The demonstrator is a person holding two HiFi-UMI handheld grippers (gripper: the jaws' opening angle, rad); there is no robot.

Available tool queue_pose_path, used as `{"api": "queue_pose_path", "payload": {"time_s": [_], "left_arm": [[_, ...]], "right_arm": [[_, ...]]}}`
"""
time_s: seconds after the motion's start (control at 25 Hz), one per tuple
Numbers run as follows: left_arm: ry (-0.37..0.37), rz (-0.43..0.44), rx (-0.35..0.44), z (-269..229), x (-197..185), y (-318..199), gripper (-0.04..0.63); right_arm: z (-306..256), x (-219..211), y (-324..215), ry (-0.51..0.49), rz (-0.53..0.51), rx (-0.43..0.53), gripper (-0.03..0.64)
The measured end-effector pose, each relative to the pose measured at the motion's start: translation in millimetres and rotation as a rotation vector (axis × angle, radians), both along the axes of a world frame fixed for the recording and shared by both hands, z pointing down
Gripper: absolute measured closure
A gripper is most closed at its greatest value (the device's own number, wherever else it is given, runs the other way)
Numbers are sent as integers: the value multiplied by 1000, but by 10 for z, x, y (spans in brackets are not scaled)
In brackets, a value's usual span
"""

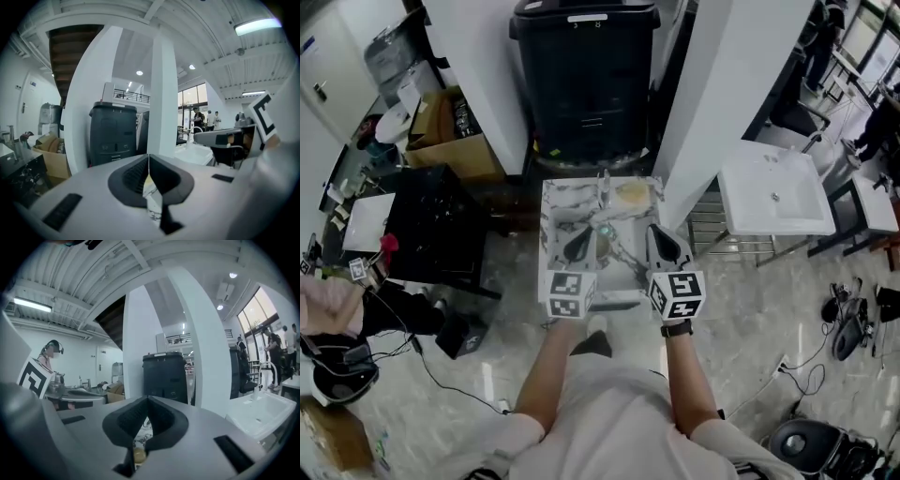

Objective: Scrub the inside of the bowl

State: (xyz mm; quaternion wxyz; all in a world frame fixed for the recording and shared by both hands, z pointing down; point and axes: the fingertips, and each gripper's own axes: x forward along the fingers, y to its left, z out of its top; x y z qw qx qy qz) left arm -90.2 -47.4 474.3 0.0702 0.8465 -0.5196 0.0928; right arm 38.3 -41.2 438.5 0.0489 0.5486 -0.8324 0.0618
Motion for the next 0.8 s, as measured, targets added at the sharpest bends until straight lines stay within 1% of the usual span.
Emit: {"api": "queue_pose_path", "payload": {"time_s": [0.08, 0.2, 0.28, 0.36, 0.6, 0.8], "left_arm": [[-16, 13, -49, 209, -143, -239, 583], [-31, 45, -154, 588, -271, -497, 583], [-32, 70, -229, 836, -308, -616, 583], [-50, 107, -289, 1087, -284, -670, 582], [-198, 269, -482, 1887, -50, -690, 581], [-327, 374, -595, 2535, 199, -660, 581]], "right_arm": [[142, -139, -228, 21, -5, -37, 615], [365, -296, -457, 55, -25, -97, 615], [525, -392, -583, 95, -54, -133, 615], [698, -429, -679, 124, -64, -169, 615], [1103, -398, -987, 151, -76, -262, 615], [1458, -265, -1167, 194, -123, -339, 615]]}}
